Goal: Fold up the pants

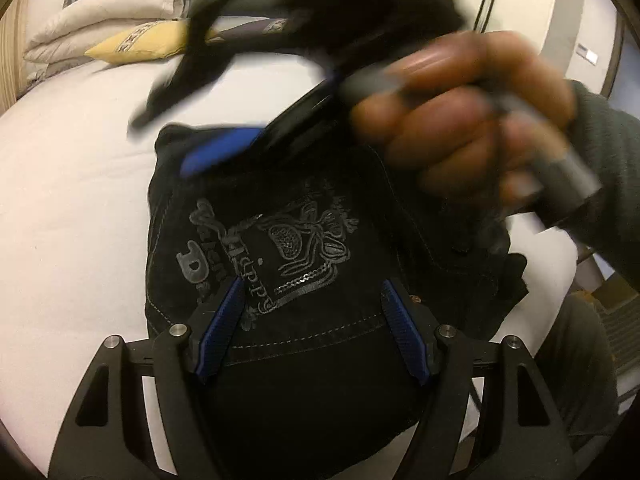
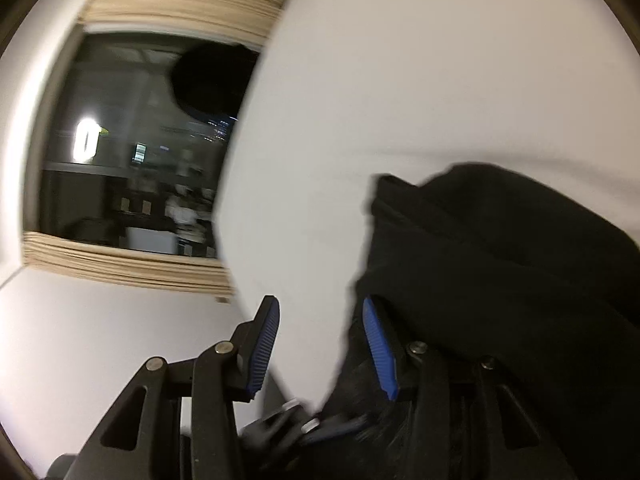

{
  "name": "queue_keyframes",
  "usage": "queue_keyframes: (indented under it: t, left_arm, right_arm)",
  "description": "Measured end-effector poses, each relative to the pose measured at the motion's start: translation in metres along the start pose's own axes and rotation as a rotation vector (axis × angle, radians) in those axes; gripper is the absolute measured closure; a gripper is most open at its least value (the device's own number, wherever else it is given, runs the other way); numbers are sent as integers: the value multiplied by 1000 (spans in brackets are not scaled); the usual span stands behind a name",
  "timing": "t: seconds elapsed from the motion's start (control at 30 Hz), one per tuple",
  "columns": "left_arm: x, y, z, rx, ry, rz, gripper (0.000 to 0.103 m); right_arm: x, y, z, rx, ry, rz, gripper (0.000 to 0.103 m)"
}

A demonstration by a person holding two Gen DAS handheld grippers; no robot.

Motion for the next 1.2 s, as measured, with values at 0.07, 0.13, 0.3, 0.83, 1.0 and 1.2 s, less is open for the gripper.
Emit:
queue_keyframes:
  t: [0.07, 0.13, 0.3, 0.83, 1.0, 1.2]
  left_arm:
    - [0, 2, -3, -5, -7, 12, 34]
    - [0, 3, -3, -10, -17, 13, 34]
    - [-4, 6, -2, -16, -33, 20, 33]
    - [11, 32, 29, -12, -64, 108, 32]
    - [30, 89, 33, 43, -49, 205, 19]
    - [15, 124, -10, -33, 146, 327, 19]
  right_arm:
    - [19, -19, 1, -14, -69, -35, 93]
    - [33, -37, 16, -20, -161, -105, 103]
    - [28, -24, 60, -100, -256, -68, 78]
    - [-170, -75, 219, -44, -527, -118, 57]
    - [-168, -42, 257, -47, -594, -52, 26]
    - [-149, -64, 230, -89, -488, -135, 26]
Point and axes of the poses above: each gripper's, at about its wrist camera, not at the fingertips, and z roughly against the way its jaws point, y to its left, x to its top, the point moved 8 cm from there along -z, roughly the way its jaws point, and after that the axes turned 14 degrees about x, right-handed, at the moved point
